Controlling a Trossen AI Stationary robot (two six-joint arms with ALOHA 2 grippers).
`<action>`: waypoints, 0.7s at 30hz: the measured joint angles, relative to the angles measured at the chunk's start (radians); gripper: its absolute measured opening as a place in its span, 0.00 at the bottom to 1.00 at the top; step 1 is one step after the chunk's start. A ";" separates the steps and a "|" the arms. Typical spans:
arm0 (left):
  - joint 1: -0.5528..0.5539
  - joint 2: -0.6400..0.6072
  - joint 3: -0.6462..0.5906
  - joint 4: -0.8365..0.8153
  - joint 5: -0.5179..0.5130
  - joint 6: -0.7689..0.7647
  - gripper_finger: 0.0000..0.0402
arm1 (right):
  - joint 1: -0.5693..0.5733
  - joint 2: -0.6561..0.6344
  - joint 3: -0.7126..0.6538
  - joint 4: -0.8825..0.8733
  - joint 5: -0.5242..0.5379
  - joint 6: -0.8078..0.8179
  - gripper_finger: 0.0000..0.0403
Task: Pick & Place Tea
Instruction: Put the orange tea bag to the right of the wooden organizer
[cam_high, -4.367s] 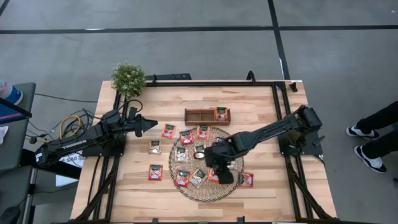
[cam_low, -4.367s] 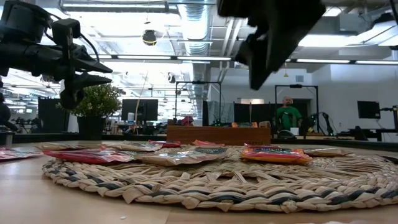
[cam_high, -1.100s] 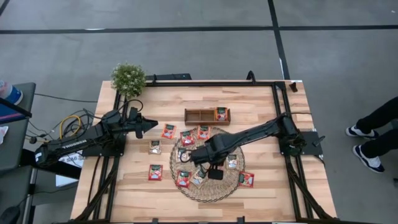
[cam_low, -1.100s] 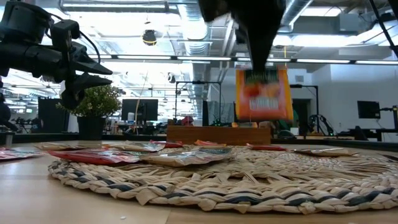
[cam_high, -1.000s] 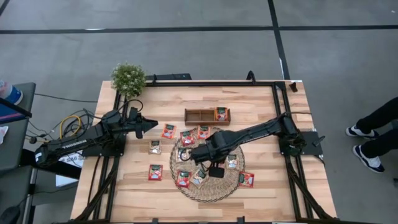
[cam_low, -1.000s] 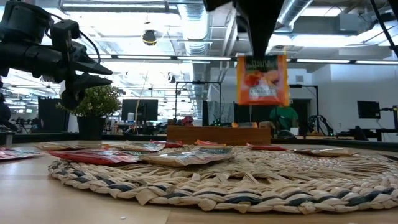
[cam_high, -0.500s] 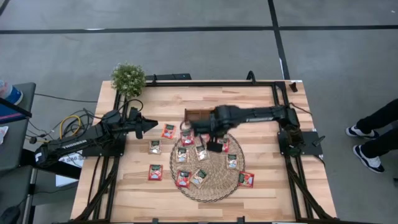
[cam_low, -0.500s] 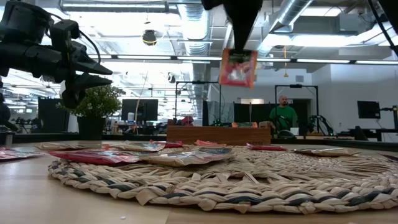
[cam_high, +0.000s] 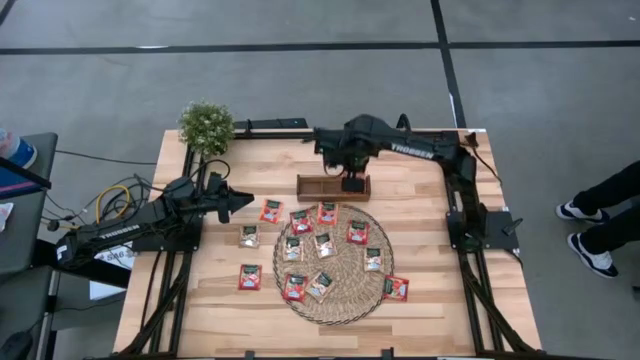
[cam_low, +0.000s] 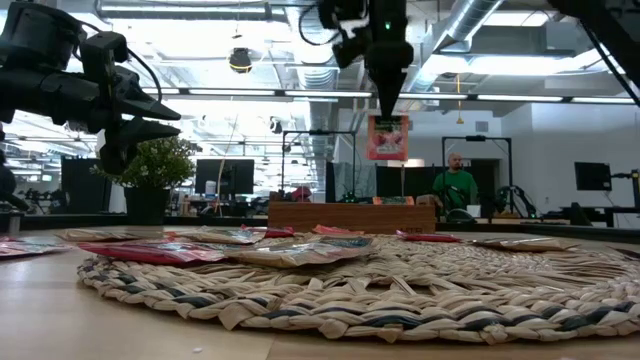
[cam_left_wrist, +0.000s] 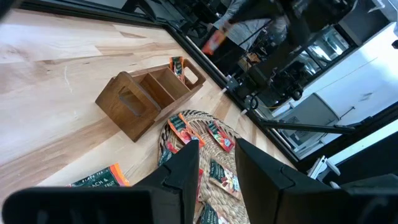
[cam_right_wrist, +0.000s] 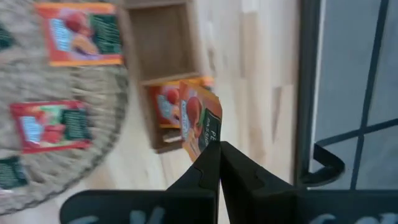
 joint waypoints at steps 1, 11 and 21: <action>0.000 0.000 0.000 0.000 0.000 0.000 0.24 | -0.016 0.000 0.000 0.000 -0.012 -0.012 0.00; 0.000 0.000 0.000 0.000 0.000 0.000 0.24 | -0.097 0.000 -0.067 0.000 -0.053 -0.143 0.00; 0.000 0.000 0.000 0.000 0.000 0.000 0.24 | -0.093 0.000 -0.163 0.062 -0.102 -0.164 0.00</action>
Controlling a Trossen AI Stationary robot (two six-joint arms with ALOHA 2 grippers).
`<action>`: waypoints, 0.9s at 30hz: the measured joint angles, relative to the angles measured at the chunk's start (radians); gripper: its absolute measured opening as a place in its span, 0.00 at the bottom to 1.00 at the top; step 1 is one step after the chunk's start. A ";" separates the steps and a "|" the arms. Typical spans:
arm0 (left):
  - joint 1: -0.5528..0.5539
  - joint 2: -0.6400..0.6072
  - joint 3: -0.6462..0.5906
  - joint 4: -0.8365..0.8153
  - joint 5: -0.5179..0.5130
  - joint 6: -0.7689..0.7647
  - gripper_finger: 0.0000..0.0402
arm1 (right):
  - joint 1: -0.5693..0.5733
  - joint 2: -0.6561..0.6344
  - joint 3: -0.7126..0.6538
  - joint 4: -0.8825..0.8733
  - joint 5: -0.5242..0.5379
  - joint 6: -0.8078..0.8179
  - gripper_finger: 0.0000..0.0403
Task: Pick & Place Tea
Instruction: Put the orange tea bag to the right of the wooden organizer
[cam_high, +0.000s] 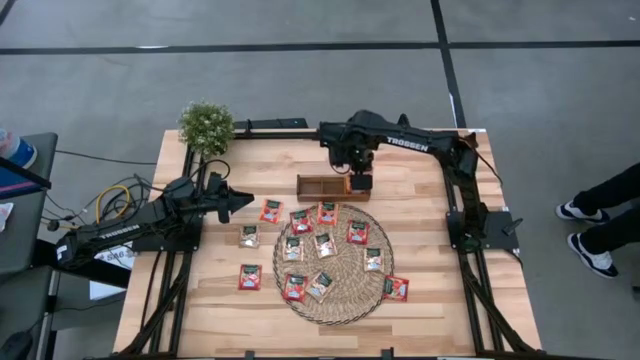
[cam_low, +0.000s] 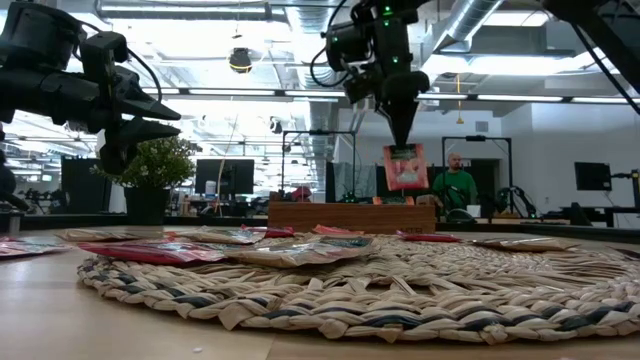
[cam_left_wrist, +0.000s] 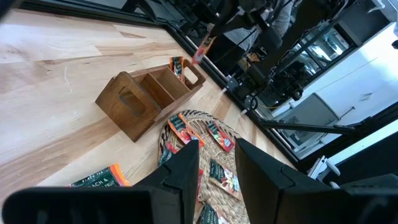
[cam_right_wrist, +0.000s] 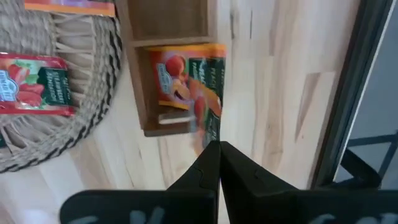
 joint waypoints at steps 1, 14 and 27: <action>0.000 0.000 0.000 0.000 0.000 0.000 0.24 | 0.003 0.000 0.000 0.007 0.000 -0.002 0.00; 0.000 0.000 0.000 0.000 0.000 -0.001 0.24 | 0.009 0.000 0.000 0.054 -0.050 -0.004 0.00; 0.000 0.000 0.000 0.000 0.000 -0.004 0.24 | 0.012 0.001 -0.108 0.107 -0.055 -0.022 0.00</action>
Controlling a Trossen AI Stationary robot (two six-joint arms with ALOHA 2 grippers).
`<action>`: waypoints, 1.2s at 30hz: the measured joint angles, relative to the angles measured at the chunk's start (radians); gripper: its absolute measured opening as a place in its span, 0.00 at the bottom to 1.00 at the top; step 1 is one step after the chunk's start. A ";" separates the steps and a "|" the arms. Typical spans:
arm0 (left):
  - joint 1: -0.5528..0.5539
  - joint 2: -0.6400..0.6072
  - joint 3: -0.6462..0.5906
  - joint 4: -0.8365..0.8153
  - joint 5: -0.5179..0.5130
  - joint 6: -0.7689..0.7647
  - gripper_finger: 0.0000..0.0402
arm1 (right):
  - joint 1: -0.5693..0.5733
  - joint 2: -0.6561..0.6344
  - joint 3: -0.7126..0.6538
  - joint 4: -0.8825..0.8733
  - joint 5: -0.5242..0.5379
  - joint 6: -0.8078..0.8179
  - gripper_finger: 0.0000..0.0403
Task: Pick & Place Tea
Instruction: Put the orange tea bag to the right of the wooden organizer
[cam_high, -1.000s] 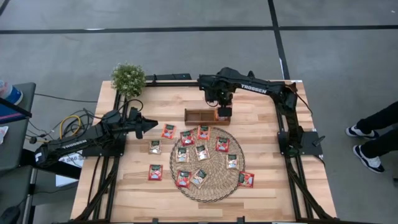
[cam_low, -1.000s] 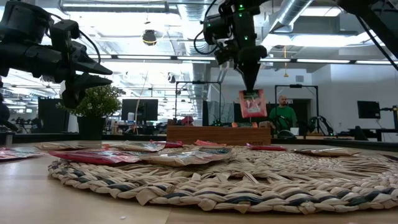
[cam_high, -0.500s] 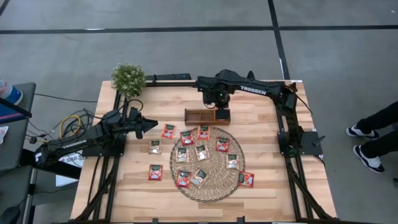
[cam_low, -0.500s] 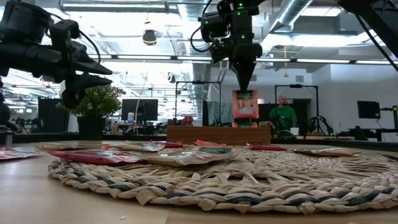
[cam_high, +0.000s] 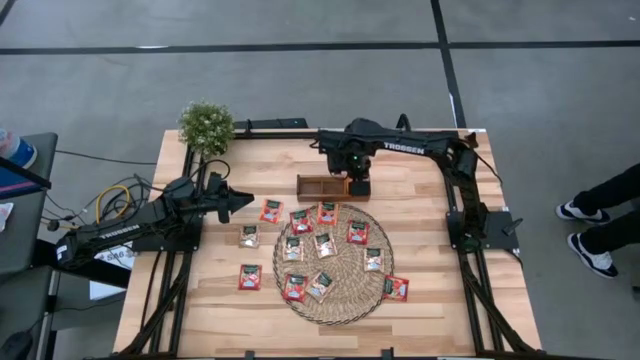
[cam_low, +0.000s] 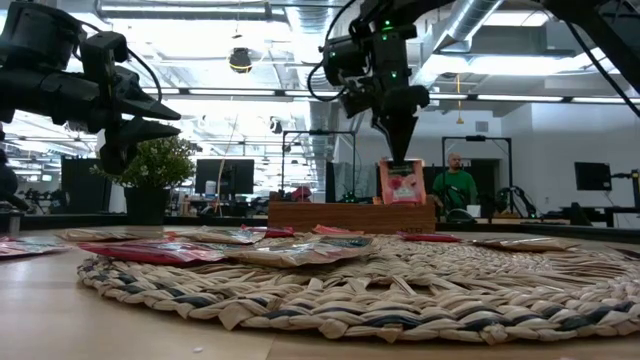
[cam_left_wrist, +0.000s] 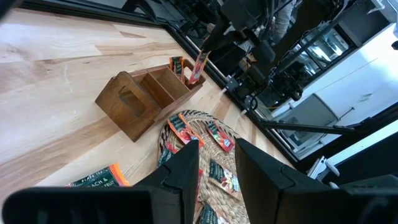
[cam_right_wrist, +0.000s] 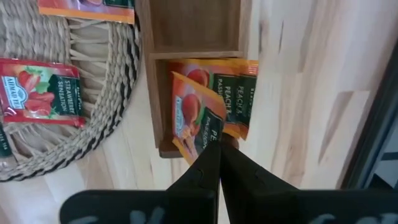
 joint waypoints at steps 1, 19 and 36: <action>0.000 0.000 0.000 0.000 0.000 0.000 0.24 | 0.002 0.000 -0.004 0.007 0.001 0.000 0.00; 0.000 0.000 0.000 0.000 0.000 0.001 0.24 | 0.001 0.000 -0.094 0.080 0.003 -0.033 0.00; 0.000 0.000 0.000 0.000 0.000 0.002 0.24 | 0.002 0.000 -0.104 0.117 0.004 -0.061 0.00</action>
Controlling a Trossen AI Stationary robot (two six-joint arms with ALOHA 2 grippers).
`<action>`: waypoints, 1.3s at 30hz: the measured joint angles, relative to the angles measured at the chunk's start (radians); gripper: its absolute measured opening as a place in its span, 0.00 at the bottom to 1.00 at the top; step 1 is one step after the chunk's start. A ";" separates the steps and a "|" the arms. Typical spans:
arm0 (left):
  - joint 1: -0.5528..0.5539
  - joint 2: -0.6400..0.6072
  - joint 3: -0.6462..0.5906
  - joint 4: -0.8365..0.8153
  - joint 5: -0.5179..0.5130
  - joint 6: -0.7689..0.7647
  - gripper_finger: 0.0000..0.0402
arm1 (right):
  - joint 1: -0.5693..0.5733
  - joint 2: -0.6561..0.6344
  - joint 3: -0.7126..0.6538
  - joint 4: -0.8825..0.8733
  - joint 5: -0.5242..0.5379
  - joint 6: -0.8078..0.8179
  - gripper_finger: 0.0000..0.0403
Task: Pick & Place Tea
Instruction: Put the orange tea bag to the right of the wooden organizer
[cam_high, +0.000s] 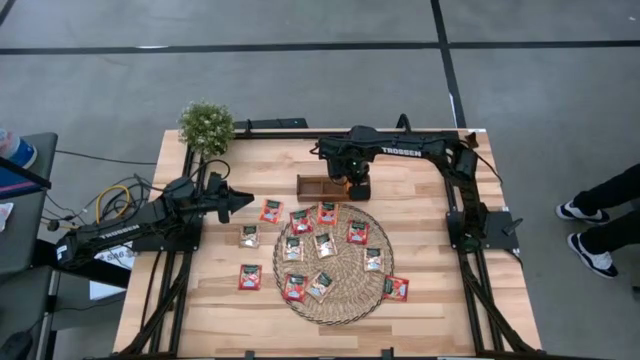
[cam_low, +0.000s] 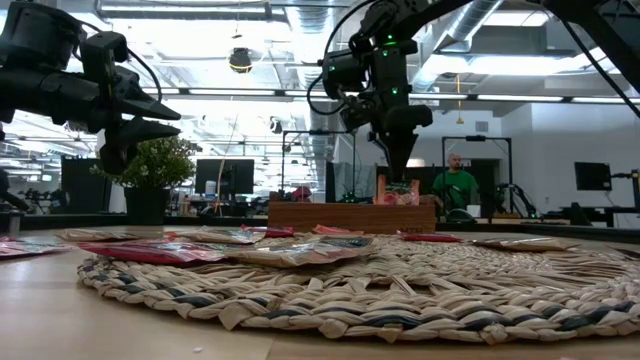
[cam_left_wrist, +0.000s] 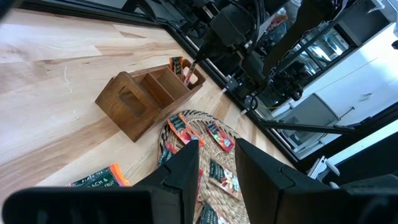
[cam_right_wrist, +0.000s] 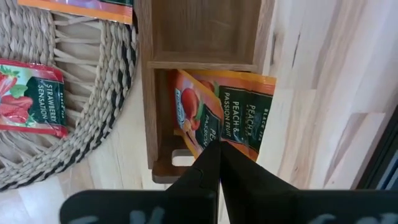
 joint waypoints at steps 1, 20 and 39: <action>0.000 0.000 0.000 0.000 0.000 0.000 0.24 | 0.000 0.000 0.000 0.000 0.000 -0.001 0.00; 0.000 0.000 0.000 0.000 0.000 -0.002 0.24 | -0.001 0.000 0.000 -0.007 0.008 -0.043 0.17; 0.000 0.000 0.000 0.000 0.000 -0.024 0.24 | 0.142 -0.038 0.147 -0.169 -0.186 0.070 0.28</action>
